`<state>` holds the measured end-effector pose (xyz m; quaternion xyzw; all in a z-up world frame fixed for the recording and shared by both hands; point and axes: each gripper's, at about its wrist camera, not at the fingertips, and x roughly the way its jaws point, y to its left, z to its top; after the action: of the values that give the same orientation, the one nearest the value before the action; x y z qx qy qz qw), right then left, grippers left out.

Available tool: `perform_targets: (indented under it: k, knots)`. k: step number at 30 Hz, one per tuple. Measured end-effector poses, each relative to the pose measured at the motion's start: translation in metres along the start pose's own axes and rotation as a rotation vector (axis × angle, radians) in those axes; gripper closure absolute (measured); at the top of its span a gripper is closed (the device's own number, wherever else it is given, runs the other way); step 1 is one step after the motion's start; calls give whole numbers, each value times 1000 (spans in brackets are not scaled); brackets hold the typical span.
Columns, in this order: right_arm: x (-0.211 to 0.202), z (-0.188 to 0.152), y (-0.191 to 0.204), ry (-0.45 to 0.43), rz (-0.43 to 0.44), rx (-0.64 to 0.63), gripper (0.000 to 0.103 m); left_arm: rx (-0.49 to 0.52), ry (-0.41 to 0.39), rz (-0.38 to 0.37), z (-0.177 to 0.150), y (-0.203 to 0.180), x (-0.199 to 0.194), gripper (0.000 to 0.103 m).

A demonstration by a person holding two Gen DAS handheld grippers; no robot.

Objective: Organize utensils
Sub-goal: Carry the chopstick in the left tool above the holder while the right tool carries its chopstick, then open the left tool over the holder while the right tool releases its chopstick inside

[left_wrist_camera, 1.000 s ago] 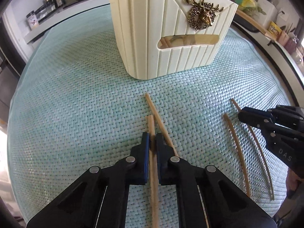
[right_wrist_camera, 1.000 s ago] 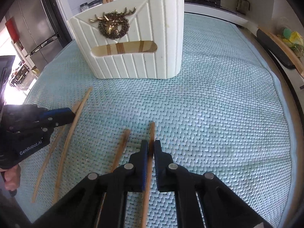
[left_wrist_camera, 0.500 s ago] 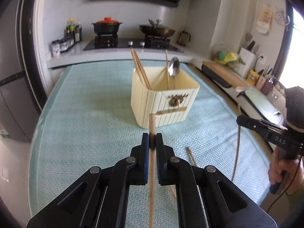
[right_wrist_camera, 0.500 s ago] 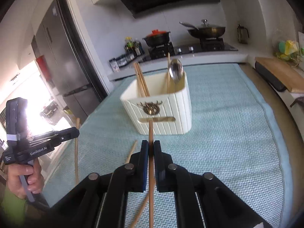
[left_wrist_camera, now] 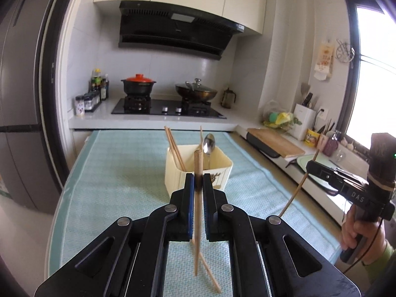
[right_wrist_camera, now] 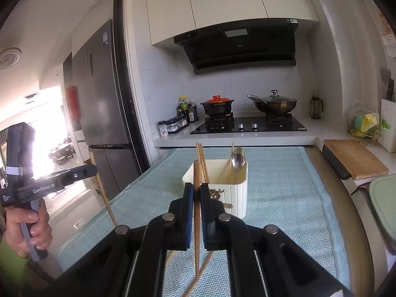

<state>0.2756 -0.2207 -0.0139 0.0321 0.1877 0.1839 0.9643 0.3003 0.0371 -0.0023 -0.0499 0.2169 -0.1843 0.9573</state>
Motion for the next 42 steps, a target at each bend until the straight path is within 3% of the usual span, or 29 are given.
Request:
perform_targets:
  k: [10,19,24,29,32,42]
  knots:
    - [-7,21,7,-52,-20,-44,97,-35,-62,-15,22,1,-3,99]
    - [4,60,4,-119,-19,-76,97,-67,-131,-27,71,9,7,99]
    - [26,97,0,-152,-23,-97,97,-52,-185,-25,112,7,25,99]
    - [65,129,-10,-177,-80,-120,97,-18,-220,6,143,2,67,99]
    - [99,135,-19,-147,-101,-130,97,-43,-168,-5,151,5,106,99]
    - [223,90,-60,176,-105,-74,97,-66,90,16,114,15,236,99]
